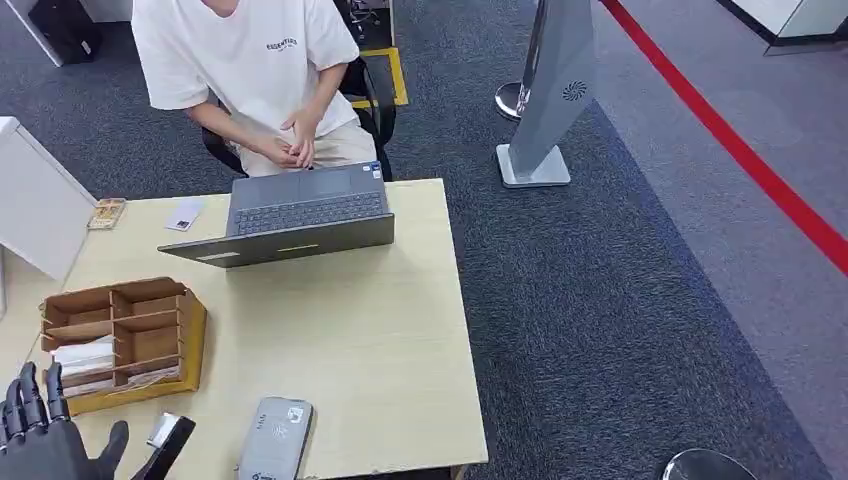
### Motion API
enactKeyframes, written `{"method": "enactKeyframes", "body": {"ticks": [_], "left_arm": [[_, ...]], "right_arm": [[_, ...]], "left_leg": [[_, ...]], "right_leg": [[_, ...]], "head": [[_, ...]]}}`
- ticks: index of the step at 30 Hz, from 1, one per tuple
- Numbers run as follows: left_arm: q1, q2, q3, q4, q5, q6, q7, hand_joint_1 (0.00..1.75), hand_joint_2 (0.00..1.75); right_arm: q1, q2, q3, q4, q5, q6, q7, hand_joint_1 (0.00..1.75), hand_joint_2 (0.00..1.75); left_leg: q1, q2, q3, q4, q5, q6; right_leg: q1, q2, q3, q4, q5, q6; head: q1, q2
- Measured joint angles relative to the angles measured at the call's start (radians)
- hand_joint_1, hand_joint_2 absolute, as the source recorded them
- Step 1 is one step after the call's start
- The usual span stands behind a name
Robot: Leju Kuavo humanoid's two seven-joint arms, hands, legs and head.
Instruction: Pass the card to the sensor for recognition and then transmit it.
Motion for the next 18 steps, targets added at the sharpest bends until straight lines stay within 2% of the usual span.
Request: {"method": "enactKeyframes", "body": {"ticks": [5,18], "left_arm": [[-0.049,0.0,-0.006,0.055,-0.023,0.02,0.026,0.0,1.75],[-0.133,0.0,-0.098,0.131,-0.085,0.013,0.08,0.0,1.75]], "right_arm": [[0.0,0.0,-0.006,0.009,0.022,-0.015,-0.001,0.0,1.75],[-0.012,-0.004,-0.008,0.059,0.045,-0.047,0.0,0.0,1.75]], "left_leg": [[0.0,0.0,0.0,0.0,0.0,0.0],[0.0,0.0,0.0,0.0,0.0,0.0]], "right_leg": [[0.0,0.0,0.0,0.0,0.0,0.0],[0.0,0.0,0.0,0.0,0.0,0.0]], "head": [[0.0,0.0],[0.0,0.0]]}}
